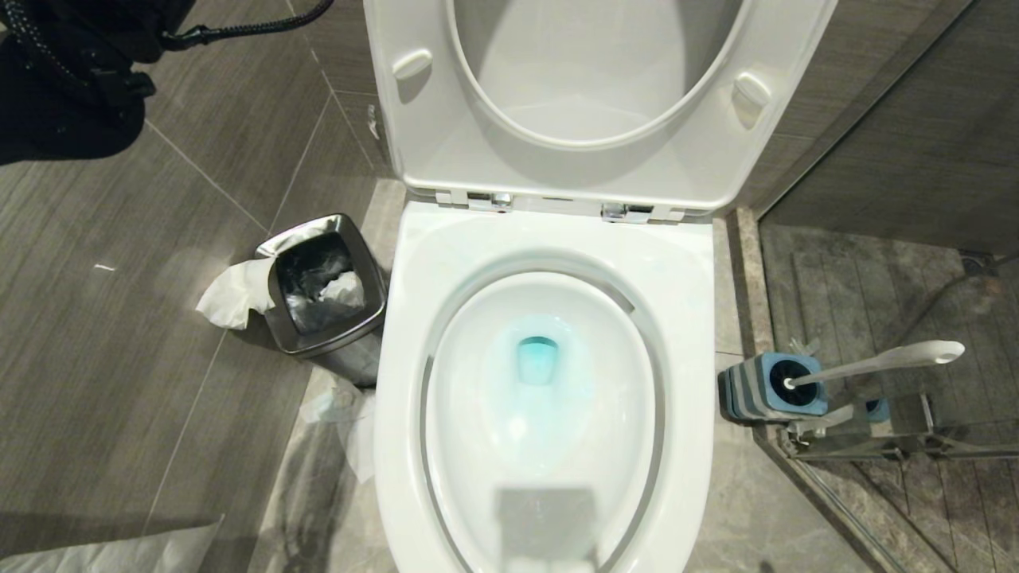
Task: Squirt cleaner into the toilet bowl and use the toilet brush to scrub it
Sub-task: Flush the toilet
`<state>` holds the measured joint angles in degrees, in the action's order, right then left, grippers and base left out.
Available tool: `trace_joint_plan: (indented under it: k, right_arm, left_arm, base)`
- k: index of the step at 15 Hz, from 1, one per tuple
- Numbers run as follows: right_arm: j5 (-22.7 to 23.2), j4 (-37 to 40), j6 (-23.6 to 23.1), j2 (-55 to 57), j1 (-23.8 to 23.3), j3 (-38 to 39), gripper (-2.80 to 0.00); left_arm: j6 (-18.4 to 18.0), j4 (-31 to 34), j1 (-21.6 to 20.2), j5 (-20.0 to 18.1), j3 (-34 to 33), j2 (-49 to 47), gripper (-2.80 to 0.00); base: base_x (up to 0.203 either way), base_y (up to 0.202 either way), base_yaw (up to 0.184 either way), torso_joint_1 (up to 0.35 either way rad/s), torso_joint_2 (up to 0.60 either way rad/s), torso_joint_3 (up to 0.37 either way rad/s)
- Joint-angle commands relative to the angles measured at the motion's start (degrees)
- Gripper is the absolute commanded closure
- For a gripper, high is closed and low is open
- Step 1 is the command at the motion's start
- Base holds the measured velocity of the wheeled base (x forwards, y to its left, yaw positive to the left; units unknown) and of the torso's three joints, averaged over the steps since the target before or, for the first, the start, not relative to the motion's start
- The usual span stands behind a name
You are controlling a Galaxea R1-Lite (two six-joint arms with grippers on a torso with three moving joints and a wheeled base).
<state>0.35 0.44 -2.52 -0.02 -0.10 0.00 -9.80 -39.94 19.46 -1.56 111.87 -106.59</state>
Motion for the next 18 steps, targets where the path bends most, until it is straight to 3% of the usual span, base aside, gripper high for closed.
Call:
trace_joint_plan:
  k: [1, 18]
  right_arm:
    - [0.0, 0.0, 0.0, 0.0, 0.0, 0.1, 0.0]
    - [0.0, 0.0, 0.0, -0.1, 0.0, 0.1, 0.0]
  left_arm:
    - [0.0, -0.2, 0.1, 0.0, 0.0, 0.3, 0.0]
    - [0.0, -1.5, 1.4, 0.0, 0.0, -4.0, 0.0]
  base:
    - [0.0, 0.0, 0.0, 0.0, 0.0, 0.0]
    - [0.0, 0.0, 0.0, 0.0, 0.0, 0.0]
